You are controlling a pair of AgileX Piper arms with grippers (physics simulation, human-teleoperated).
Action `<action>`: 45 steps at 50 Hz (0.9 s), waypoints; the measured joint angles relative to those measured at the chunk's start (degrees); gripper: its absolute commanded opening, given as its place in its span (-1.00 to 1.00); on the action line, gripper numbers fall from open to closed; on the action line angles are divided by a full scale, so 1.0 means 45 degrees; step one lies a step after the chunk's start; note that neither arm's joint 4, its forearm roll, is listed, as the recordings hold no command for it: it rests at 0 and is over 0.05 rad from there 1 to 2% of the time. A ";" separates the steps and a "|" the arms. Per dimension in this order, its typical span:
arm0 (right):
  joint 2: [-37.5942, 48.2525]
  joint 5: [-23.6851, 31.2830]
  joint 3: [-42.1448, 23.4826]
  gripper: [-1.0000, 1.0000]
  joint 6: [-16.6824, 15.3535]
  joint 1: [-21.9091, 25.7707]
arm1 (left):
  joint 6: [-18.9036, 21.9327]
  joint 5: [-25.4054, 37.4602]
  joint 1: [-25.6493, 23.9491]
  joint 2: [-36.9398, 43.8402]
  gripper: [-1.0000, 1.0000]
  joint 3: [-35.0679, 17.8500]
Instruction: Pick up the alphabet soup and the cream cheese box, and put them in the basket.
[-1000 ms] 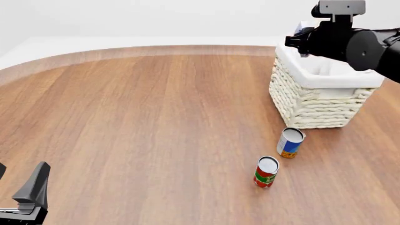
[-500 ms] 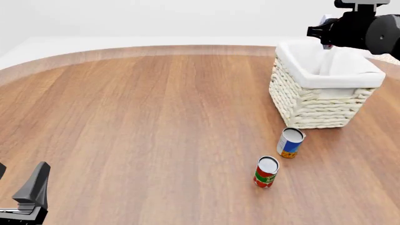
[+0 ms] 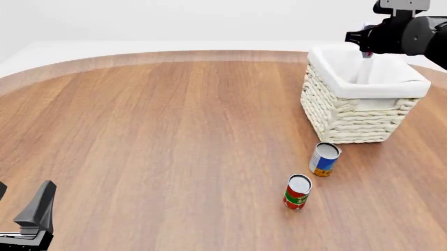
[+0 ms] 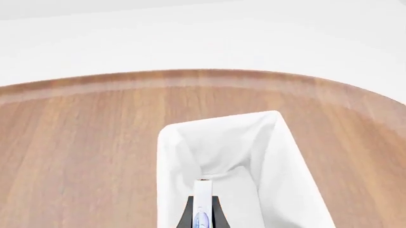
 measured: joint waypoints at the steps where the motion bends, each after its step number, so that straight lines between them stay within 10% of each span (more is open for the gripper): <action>1: 0.0058 0.0011 -0.0044 -1.00 0.0021 -0.0016 | 0.0000 0.0000 0.0000 0.0000 1.00 0.0000; 45: 0.1944 0.1772 -0.1809 -1.00 0.0861 -0.0805 | 0.0001 0.0000 -0.0001 0.0001 1.00 0.0000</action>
